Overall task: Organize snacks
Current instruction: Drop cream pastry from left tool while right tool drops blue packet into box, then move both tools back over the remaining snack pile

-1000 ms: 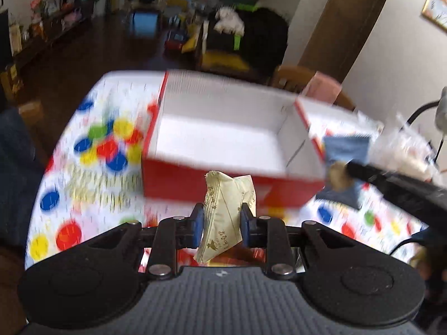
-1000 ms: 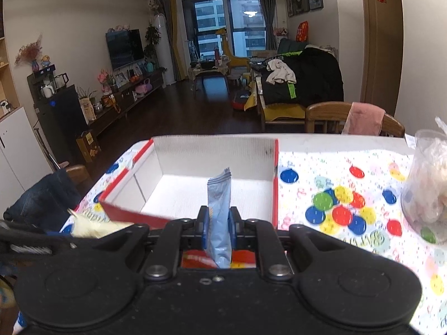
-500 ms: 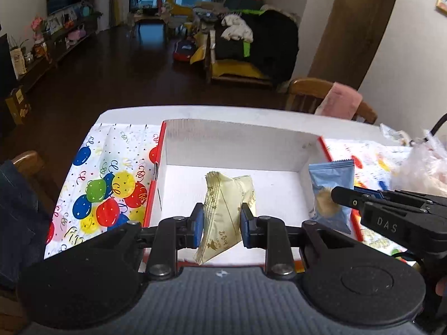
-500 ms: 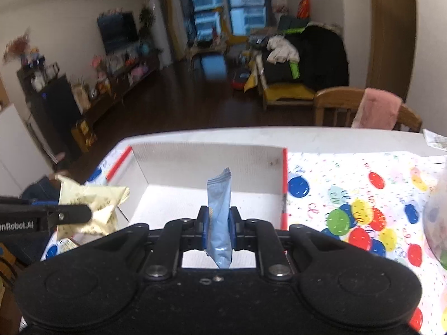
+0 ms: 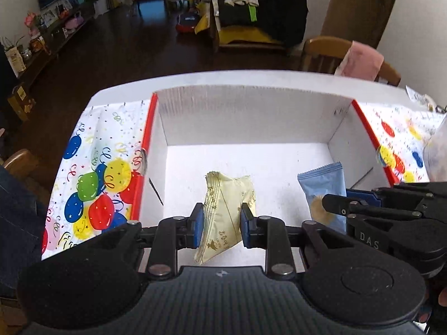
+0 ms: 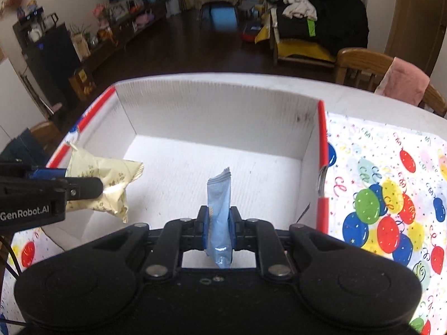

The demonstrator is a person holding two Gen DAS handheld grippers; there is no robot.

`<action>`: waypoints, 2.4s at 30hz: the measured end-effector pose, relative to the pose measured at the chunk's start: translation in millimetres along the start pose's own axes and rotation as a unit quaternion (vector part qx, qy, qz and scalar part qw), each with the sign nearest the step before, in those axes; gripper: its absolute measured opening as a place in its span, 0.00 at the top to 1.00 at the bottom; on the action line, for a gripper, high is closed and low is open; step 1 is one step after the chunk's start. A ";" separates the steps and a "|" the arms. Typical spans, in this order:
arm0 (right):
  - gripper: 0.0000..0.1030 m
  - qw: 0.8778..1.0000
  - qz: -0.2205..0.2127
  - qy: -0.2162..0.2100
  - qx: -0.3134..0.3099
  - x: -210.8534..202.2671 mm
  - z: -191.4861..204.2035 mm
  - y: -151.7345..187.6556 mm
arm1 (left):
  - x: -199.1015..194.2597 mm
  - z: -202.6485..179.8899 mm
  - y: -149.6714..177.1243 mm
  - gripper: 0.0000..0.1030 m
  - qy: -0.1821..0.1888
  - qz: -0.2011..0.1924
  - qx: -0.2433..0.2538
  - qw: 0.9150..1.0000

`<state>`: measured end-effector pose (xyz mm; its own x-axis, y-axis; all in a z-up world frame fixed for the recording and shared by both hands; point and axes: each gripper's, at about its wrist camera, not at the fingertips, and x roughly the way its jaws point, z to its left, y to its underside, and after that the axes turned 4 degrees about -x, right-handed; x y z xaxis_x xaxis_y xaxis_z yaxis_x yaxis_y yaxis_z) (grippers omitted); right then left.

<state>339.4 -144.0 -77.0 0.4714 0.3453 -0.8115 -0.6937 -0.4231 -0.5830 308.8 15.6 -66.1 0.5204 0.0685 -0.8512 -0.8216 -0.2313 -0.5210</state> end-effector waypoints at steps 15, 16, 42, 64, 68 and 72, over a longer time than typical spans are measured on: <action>0.79 1.000 -0.003 0.005 -0.001 -8.5 -3.2 6.9 | 9.7 -3.7 11.8 0.73 0.004 0.030 0.007 1.000; 0.78 1.000 -0.007 0.004 -0.001 -11.9 -3.6 7.1 | 8.1 -2.7 12.3 0.73 0.005 0.028 0.005 1.000; 0.31 0.992 -0.121 -0.032 0.004 -133.9 30.3 35.3 | -115.3 16.6 57.7 0.34 0.060 -0.089 -0.002 0.994; 0.00 0.992 -0.103 -0.062 -0.039 -154.8 45.0 126.1 | -139.3 51.1 141.6 0.20 0.067 -0.080 -0.031 0.994; 0.00 0.993 -0.058 -0.069 -0.078 -137.6 43.8 156.2 | -128.6 43.6 163.8 0.20 0.071 -0.052 -0.015 0.996; 0.00 0.990 -0.013 -0.065 -0.127 -119.2 46.7 180.7 | -111.7 31.6 186.4 0.20 0.077 -0.016 0.003 0.997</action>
<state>132.4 -222.5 -83.7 0.4017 0.4574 -0.7934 -0.5153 -0.6033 -0.6087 90.2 -4.4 -70.2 0.5754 -0.0732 -0.8146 -0.8052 -0.2254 -0.5485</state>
